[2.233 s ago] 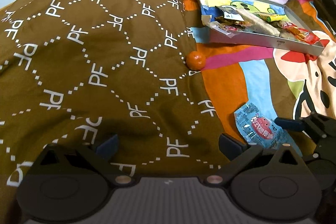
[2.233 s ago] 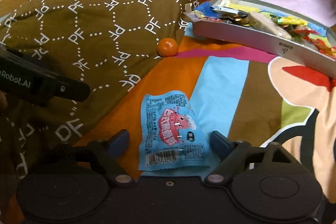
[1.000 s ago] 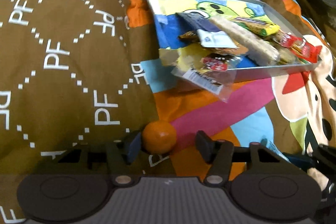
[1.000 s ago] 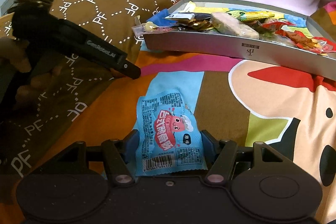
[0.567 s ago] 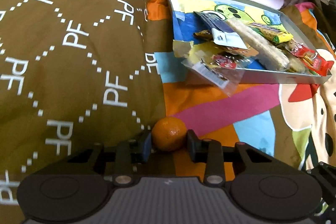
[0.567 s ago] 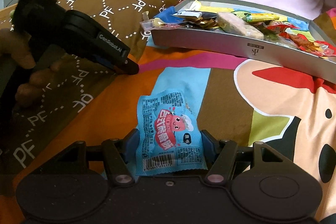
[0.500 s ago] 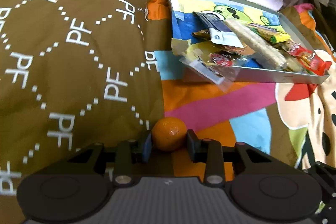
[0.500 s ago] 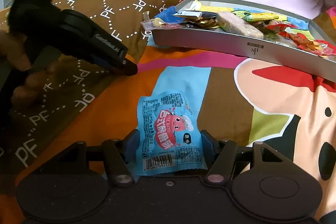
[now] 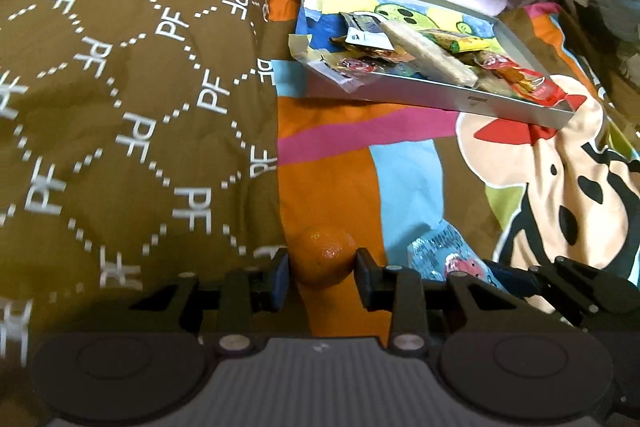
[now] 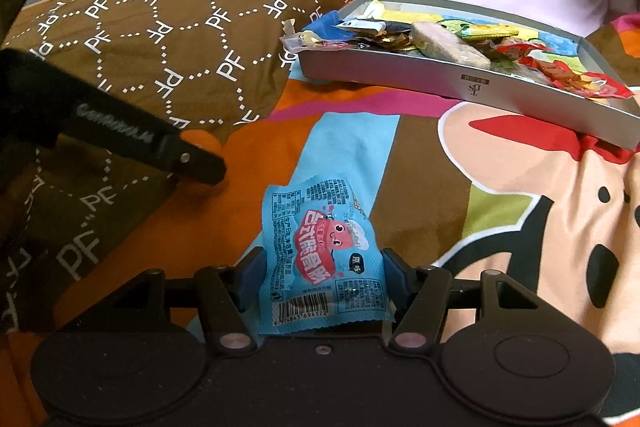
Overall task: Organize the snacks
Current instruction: 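Grasp the orange with the left gripper while the right gripper lifts the candy packet, then carry the orange and candy packet over the tray with both grippers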
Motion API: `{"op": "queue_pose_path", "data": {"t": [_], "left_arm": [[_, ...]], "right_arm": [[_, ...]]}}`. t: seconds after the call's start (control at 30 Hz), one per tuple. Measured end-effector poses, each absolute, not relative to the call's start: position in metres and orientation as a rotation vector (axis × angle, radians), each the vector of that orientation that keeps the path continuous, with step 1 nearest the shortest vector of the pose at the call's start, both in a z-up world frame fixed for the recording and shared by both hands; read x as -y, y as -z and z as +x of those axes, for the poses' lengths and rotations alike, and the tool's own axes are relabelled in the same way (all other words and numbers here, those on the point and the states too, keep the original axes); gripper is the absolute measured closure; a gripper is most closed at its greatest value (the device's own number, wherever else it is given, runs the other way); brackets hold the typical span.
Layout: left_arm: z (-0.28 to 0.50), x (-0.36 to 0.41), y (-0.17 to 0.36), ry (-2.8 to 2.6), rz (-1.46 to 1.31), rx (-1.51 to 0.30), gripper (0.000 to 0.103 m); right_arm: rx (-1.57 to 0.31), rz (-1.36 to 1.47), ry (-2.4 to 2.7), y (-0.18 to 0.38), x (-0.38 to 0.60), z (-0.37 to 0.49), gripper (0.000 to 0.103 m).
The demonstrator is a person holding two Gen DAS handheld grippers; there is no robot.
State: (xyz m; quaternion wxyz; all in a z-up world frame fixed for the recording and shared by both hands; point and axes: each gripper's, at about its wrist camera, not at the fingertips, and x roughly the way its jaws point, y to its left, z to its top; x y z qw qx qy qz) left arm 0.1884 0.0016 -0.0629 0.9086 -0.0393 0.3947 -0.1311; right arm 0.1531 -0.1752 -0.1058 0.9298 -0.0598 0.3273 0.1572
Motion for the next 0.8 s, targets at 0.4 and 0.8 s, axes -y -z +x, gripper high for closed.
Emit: {"op": "queue_pose_path", "data": {"t": [0.4, 0.8], "left_arm": [[0.151, 0.012, 0.059, 0.295, -0.069, -0.741, 0.066], [0.148, 0.009, 0.046, 0.292, -0.098, -0.691, 0.065]], "right_arm": [[-0.592, -0.232, -0.288, 0.087, 0.174, 0.116, 0.04], [-0.542, -0.231, -0.25, 0.075, 0.181, 0.11, 0.04]]}}
